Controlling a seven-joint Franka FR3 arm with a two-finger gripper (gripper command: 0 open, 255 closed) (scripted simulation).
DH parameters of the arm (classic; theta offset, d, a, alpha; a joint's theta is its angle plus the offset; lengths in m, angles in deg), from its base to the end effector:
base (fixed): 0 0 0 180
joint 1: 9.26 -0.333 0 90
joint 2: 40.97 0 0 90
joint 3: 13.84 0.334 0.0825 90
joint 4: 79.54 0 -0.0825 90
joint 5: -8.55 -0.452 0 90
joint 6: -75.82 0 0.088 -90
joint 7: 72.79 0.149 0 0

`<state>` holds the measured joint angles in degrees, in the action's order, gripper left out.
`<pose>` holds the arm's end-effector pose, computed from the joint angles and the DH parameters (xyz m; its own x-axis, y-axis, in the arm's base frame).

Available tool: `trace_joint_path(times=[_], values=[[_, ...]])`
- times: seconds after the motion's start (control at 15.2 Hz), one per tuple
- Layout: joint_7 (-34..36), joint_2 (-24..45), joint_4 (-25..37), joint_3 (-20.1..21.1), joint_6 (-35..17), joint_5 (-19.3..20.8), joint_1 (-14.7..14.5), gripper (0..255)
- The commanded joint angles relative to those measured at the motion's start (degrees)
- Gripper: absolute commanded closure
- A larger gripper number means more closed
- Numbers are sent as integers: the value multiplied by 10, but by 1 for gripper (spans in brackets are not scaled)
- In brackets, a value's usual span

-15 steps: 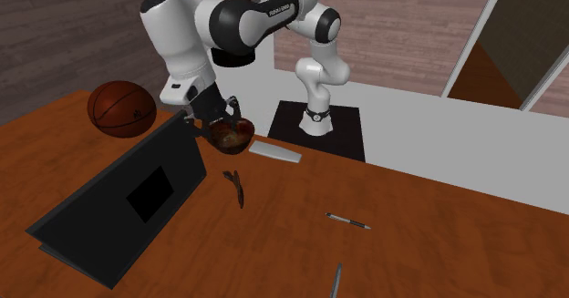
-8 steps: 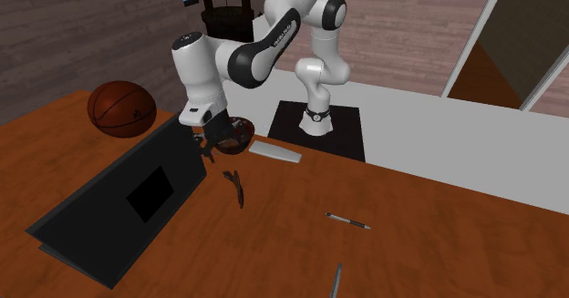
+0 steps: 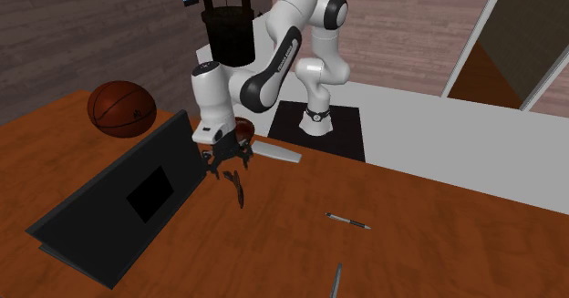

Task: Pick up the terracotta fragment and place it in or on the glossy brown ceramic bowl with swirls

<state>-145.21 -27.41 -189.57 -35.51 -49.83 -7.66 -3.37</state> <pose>0.6105 -0.2902 0.3228 0.7944 0.5864 0.1580 0.5940 -0.8044 -0.0012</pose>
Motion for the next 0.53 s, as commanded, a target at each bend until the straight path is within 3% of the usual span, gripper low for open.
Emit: trace_joint_path(times=[0.0, 0.46], values=[[-5, 9, -6, 2, -15, -6, 1, 0], [-10, 20, -11, 5, -31, -14, 1, 0]])
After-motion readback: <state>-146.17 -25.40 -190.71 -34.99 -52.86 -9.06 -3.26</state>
